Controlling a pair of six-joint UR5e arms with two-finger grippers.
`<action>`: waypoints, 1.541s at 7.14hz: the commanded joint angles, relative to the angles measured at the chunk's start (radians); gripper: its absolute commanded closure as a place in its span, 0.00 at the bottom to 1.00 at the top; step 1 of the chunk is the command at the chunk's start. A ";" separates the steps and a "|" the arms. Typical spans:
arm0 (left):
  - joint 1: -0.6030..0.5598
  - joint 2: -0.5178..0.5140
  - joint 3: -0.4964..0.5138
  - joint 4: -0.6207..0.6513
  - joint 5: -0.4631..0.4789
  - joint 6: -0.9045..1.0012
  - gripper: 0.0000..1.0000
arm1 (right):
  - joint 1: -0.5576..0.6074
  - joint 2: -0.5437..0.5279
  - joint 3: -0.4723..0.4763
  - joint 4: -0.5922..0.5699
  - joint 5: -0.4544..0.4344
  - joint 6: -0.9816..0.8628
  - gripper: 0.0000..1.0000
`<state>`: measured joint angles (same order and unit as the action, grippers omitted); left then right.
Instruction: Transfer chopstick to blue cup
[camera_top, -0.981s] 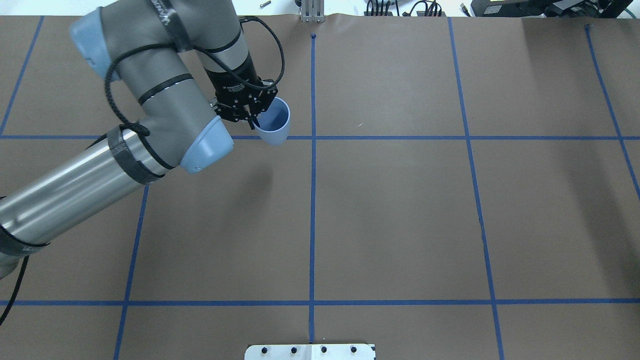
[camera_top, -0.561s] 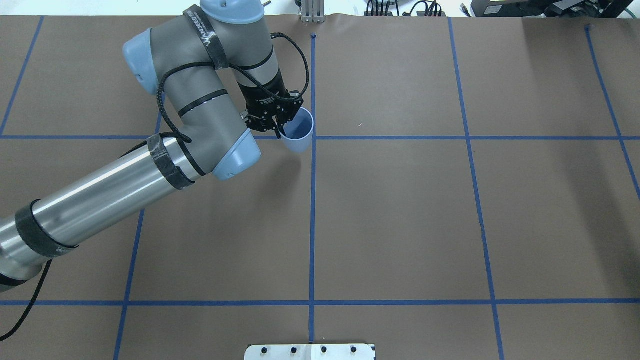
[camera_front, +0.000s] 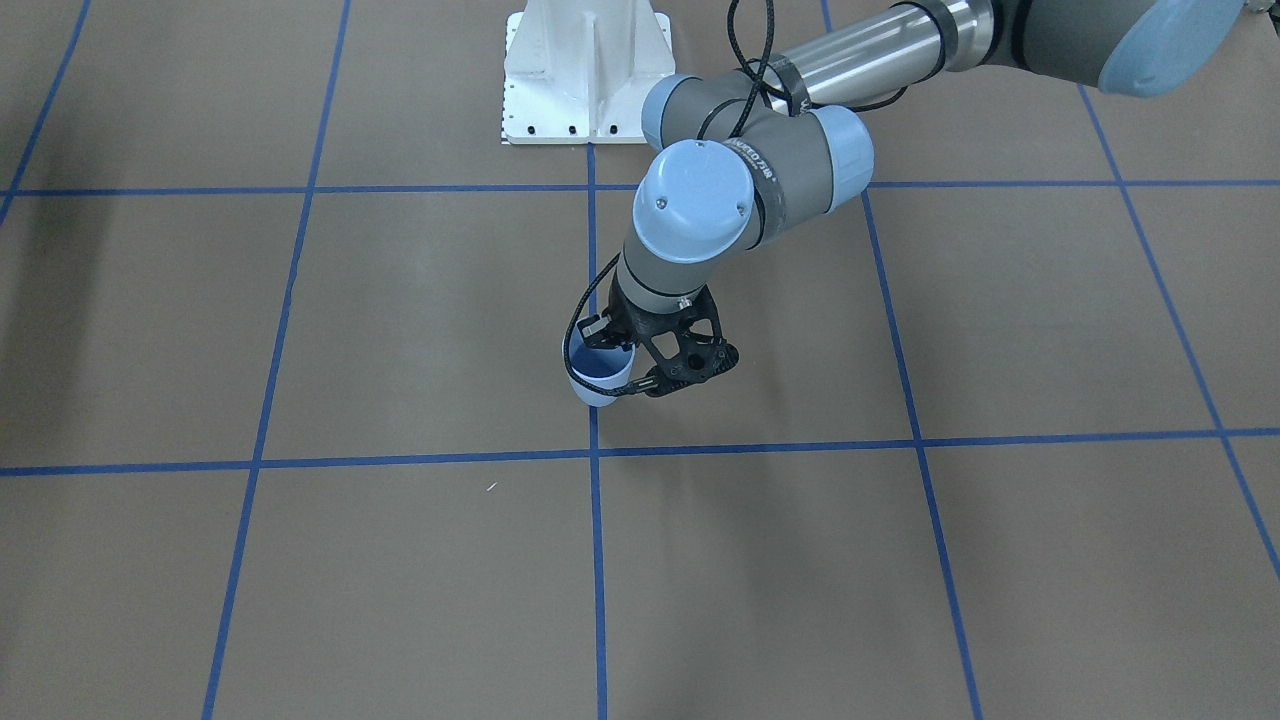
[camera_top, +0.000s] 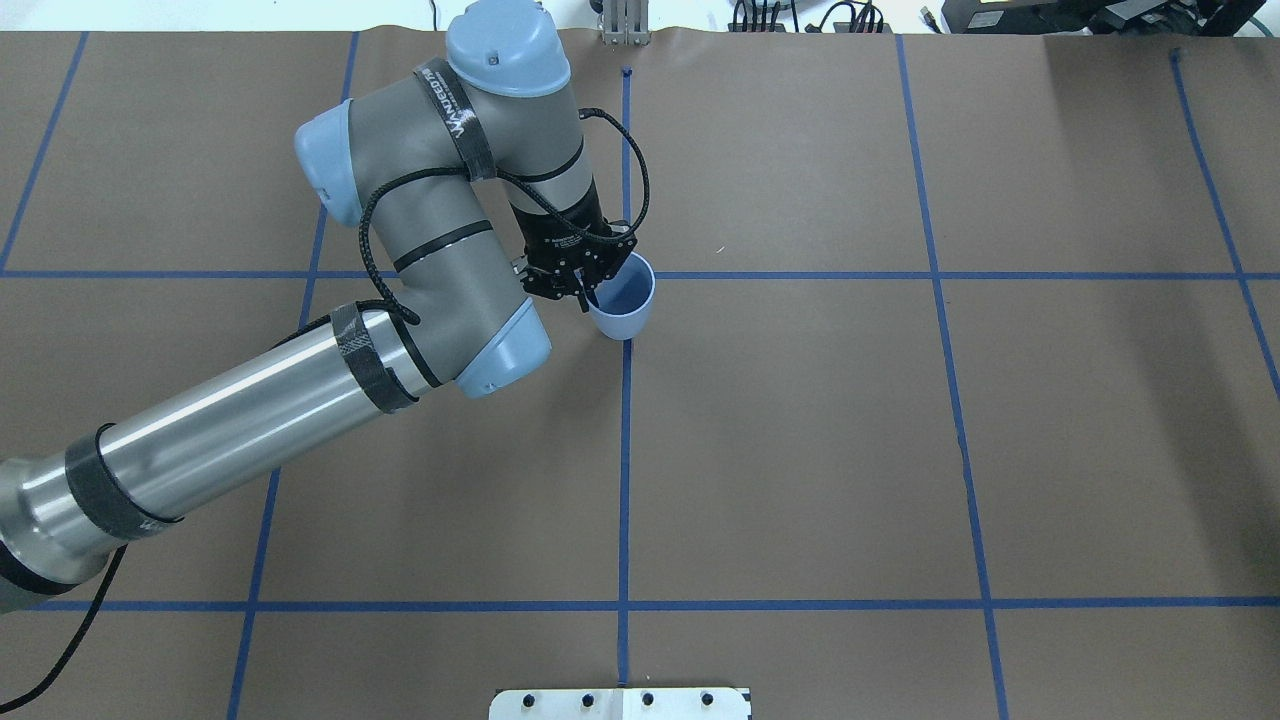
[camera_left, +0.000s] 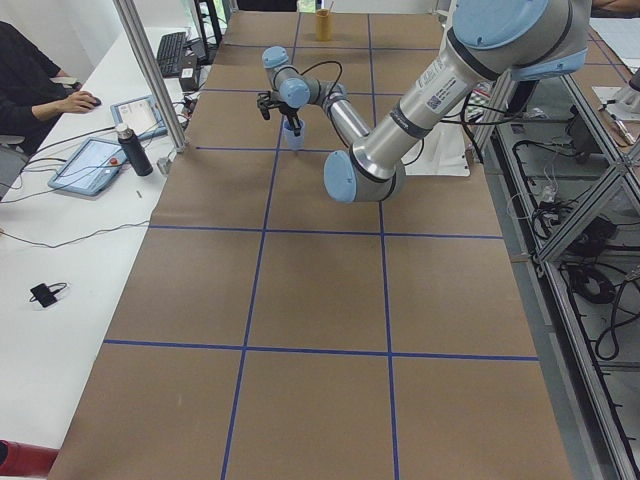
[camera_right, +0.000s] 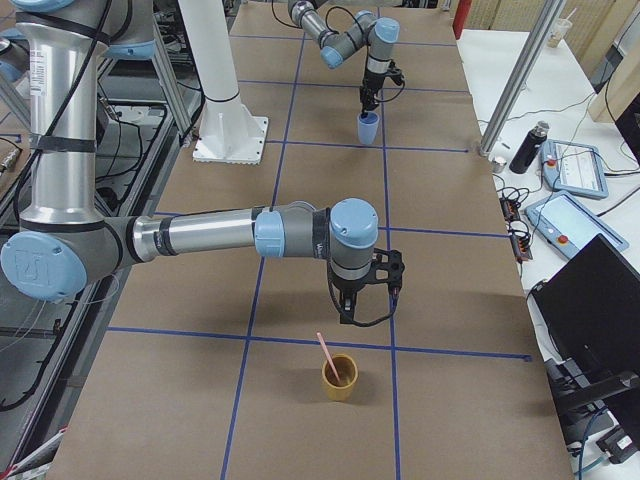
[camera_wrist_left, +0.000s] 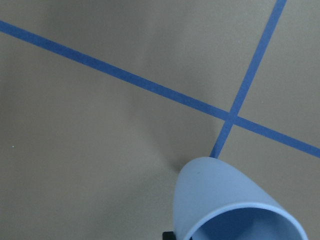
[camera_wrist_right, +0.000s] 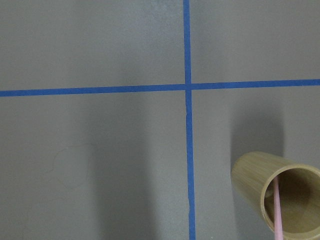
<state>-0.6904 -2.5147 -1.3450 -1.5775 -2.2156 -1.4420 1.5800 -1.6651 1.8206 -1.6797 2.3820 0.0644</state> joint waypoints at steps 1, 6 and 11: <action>0.006 -0.019 0.050 -0.025 0.005 0.000 1.00 | 0.000 0.001 -0.001 -0.002 0.003 0.000 0.00; -0.038 0.003 -0.030 -0.059 0.001 0.002 0.03 | 0.002 0.001 0.006 0.000 -0.003 -0.015 0.00; -0.146 0.054 -0.256 0.160 -0.001 0.123 0.02 | 0.047 -0.054 -0.059 -0.038 -0.017 -0.098 0.00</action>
<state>-0.8276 -2.4617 -1.5911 -1.4286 -2.2173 -1.3354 1.6033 -1.7061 1.7876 -1.6967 2.3609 -0.0390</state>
